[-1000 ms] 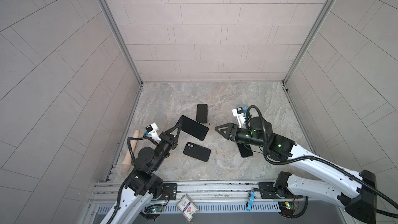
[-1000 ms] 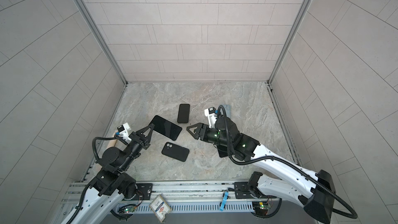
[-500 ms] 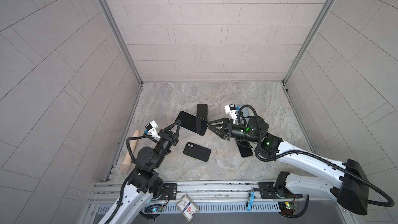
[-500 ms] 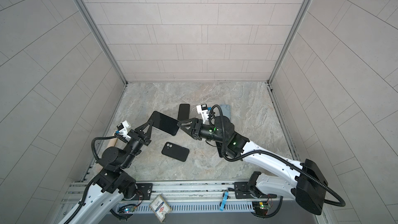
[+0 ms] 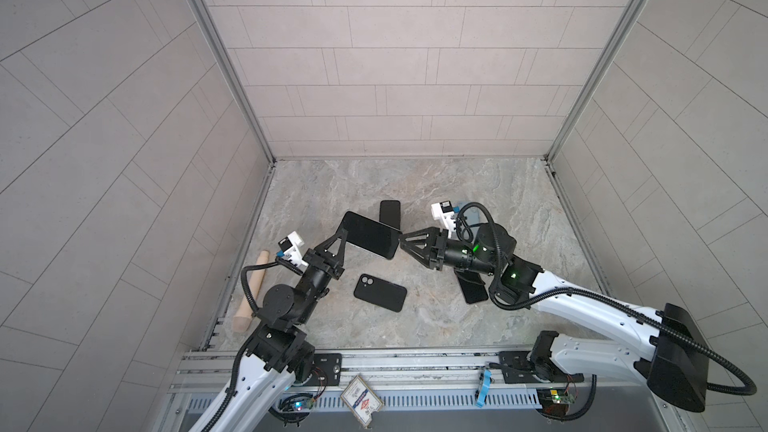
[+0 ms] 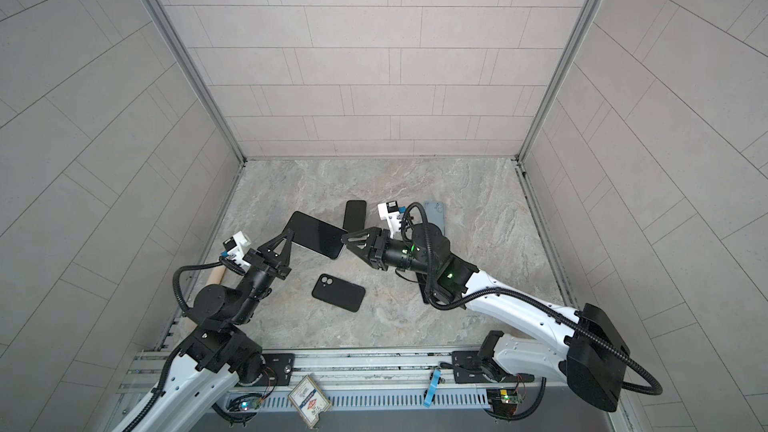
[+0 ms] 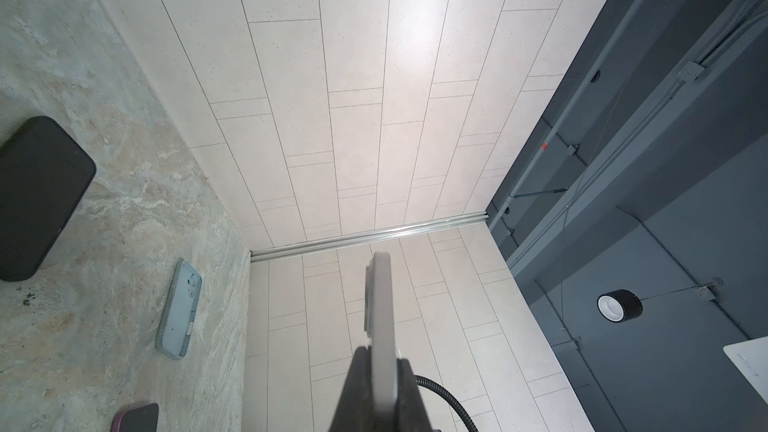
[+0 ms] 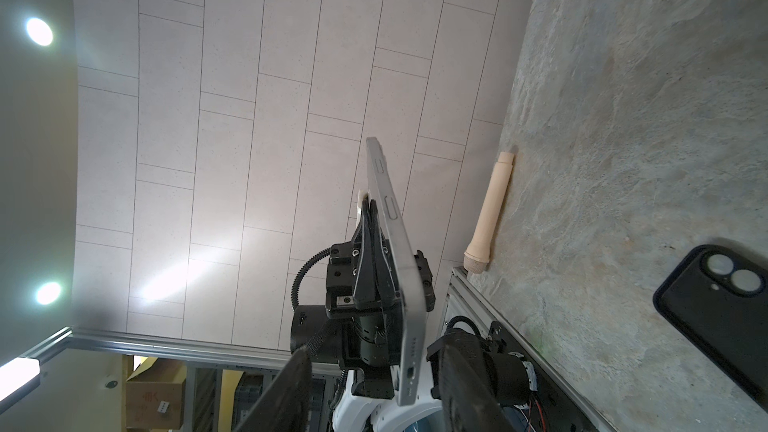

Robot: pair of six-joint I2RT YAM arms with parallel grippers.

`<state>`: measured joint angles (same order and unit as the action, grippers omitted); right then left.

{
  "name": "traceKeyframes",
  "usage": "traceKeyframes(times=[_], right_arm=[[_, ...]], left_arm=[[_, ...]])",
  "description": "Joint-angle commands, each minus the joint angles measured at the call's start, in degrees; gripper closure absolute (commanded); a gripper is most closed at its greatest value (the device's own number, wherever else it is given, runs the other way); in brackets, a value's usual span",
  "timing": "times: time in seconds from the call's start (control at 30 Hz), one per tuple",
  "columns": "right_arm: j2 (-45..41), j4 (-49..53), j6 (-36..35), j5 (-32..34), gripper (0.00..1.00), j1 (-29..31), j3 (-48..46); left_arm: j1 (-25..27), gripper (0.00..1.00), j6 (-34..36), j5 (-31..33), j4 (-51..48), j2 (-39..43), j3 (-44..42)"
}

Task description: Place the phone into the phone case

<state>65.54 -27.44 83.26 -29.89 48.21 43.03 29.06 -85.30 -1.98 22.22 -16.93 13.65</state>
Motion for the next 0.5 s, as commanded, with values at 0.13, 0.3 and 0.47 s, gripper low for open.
traceKeyframes(times=[0.13,0.3,0.47], right_arm=[[0.94,-5.29,2.23,-0.89,0.54,0.21,0.00],[1.26,-5.77,2.34,-0.77,0.56,0.57,0.11],[1.69,-6.47,2.42,-0.63,0.61,0.83,0.13]], left_arm=[[0.16,1.00,-1.58,-1.61,6.37,-1.30,2.79],[0.21,1.00,-1.79,-1.98,6.36,-1.53,2.79],[0.20,1.00,-2.15,-2.05,6.31,-1.52,2.79]])
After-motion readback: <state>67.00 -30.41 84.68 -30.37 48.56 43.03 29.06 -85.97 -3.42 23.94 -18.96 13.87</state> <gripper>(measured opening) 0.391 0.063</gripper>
